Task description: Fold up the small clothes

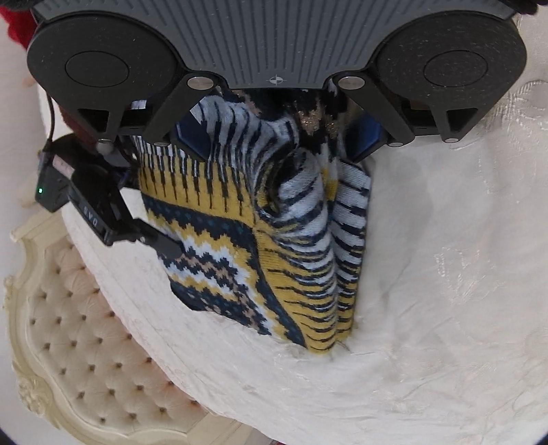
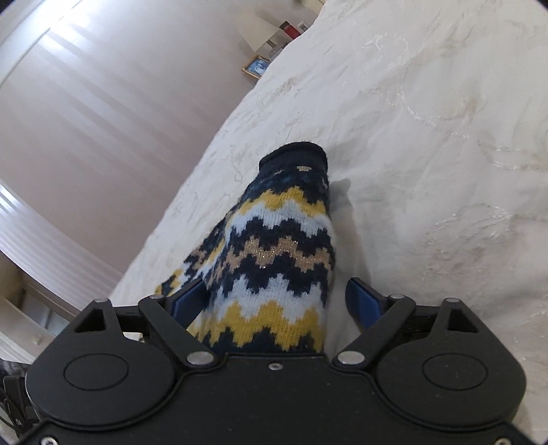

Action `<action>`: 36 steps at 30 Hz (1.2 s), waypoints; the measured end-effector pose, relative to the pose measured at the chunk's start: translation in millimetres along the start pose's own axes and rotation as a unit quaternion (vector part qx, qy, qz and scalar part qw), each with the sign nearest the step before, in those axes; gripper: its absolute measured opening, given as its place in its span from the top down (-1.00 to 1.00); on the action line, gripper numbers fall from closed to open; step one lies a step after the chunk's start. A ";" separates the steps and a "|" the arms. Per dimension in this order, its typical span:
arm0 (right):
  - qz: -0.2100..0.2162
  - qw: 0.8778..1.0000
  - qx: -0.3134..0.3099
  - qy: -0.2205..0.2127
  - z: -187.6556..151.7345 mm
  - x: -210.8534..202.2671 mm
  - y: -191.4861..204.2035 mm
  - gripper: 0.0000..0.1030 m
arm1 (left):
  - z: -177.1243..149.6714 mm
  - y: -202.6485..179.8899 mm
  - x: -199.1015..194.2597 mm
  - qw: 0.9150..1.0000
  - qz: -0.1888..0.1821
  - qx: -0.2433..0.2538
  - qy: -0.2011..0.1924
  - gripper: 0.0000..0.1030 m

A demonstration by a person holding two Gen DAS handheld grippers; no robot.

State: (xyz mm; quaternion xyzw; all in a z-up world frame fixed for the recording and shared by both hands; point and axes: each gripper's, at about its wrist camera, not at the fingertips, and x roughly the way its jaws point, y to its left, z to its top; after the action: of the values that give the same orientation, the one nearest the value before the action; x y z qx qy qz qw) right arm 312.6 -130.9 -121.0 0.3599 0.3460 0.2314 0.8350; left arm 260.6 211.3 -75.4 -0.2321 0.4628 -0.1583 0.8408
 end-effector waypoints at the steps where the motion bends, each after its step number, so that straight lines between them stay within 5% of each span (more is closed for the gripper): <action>1: 0.004 1.000 -0.003 0.000 0.0 0.8 -0.5 -0.80 | -0.5 -2.7 1.2 1.000 0.003 0.007 0.000 -0.71; 7: 0.019 1.000 -0.021 -0.001 -2.0 4.9 0.8 -0.99 | -3.0 -16.4 8.6 0.999 0.018 0.031 0.001 -0.99; 15: 0.022 0.999 -0.040 -0.011 -5.2 10.0 3.6 -0.99 | -6.2 -23.7 9.7 0.998 0.034 0.043 -0.003 -0.98; 23: 0.024 0.999 -0.044 -0.013 -6.3 11.1 2.9 -0.99 | -2.6 -18.6 10.6 0.999 0.014 0.028 -0.002 -0.96; 25: 0.022 0.999 -0.044 -0.008 -5.6 10.5 2.6 -0.99 | -1.0 -13.4 9.4 1.000 -0.003 0.014 -0.006 -0.82; 26: 0.021 0.999 -0.044 -0.005 -4.9 15.0 3.9 -0.99 | -0.5 -11.1 8.8 1.000 -0.007 0.007 -0.007 -0.56; 29: 0.013 0.999 -0.044 0.014 1.5 20.9 6.9 -0.96 | 1.1 -4.2 7.8 1.000 -0.020 -0.004 -0.006 -0.21; 30: 0.004 0.999 -0.045 0.023 4.8 24.4 9.3 -0.79 | 1.4 -1.9 7.4 1.000 -0.029 -0.011 -0.006 -0.06; 31: -0.006 0.999 -0.041 0.033 8.1 26.7 10.2 -0.32 | 1.8 0.0 7.0 0.999 -0.038 -0.018 -0.005 -0.01; 32: -0.003 0.999 -0.023 0.049 10.5 29.8 8.1 -0.10 | 2.1 0.2 6.5 0.999 -0.043 -0.020 -0.006 0.12; 36: -0.020 0.998 0.003 0.064 13.7 26.9 18.2 0.05 | 2.3 -1.6 3.3 0.998 -0.059 -0.029 -0.004 0.24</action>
State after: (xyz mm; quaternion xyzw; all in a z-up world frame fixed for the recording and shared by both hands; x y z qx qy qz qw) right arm 337.8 -108.3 -111.3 0.3397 0.4068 0.2362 0.8145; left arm 264.2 209.0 -75.8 -0.2844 0.4493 -0.1931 0.8246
